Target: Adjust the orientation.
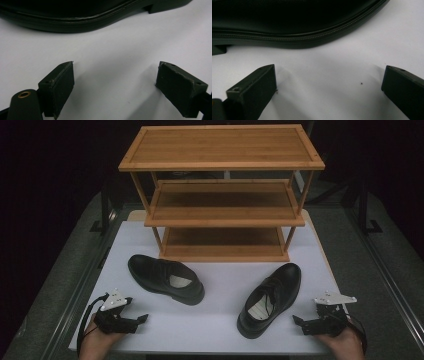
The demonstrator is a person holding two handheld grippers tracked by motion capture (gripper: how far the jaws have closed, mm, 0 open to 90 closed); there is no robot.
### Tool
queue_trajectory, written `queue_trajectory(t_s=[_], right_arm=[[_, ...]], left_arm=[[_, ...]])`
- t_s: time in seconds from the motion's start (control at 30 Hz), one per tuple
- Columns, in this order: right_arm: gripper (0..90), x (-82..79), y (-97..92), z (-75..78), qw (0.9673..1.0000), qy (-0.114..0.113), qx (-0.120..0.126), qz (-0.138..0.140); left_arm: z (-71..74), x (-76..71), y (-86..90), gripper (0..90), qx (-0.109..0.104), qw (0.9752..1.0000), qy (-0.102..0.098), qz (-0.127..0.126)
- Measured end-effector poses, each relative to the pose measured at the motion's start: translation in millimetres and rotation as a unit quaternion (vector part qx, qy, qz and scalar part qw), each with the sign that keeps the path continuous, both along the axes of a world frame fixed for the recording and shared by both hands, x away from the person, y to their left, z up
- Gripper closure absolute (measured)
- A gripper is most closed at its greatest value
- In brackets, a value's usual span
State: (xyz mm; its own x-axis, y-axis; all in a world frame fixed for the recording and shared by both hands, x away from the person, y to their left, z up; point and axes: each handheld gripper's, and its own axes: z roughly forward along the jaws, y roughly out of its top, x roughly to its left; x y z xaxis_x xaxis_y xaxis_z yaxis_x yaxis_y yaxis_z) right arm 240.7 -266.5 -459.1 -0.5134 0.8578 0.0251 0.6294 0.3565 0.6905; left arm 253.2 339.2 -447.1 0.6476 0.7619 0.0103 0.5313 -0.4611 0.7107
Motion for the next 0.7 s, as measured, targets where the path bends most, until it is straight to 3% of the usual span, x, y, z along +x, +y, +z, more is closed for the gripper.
queue_trajectory(t_s=[0.2, 0.33, 0.57, 0.63, 0.7], right_arm=[[0.0, 0.0, -0.1, -0.1, 1.0000, -0.001, 0.000, 0.000], [0.0, 0.0, -0.2, -0.1, 1.0000, -0.001, 0.001, 0.000], [0.0, 0.0, -0.2, -0.2, 1.0000, -0.001, 0.001, 0.000], [0.0, 0.1, -0.2, -0.2, 1.0000, 0.000, 0.001, 0.000], [0.0, 0.1, -0.2, -0.2, 1.0000, -0.001, 0.001, 0.000]], left_arm=[[9.0, -0.7, 6.7, 36.4, -0.015, 0.9998, 0.002, 0.009], [20.0, 0.8, 11.7, 51.5, -0.033, 0.9992, -0.008, 0.022], [31.4, 9.5, 16.6, 82.3, -0.045, 0.9986, 0.017, 0.021], [34.6, 11.8, 16.5, 89.7, -0.045, 0.9987, 0.015, 0.020], [38.1, 14.8, 16.4, 89.9, -0.042, 0.9987, 0.018, 0.022]])
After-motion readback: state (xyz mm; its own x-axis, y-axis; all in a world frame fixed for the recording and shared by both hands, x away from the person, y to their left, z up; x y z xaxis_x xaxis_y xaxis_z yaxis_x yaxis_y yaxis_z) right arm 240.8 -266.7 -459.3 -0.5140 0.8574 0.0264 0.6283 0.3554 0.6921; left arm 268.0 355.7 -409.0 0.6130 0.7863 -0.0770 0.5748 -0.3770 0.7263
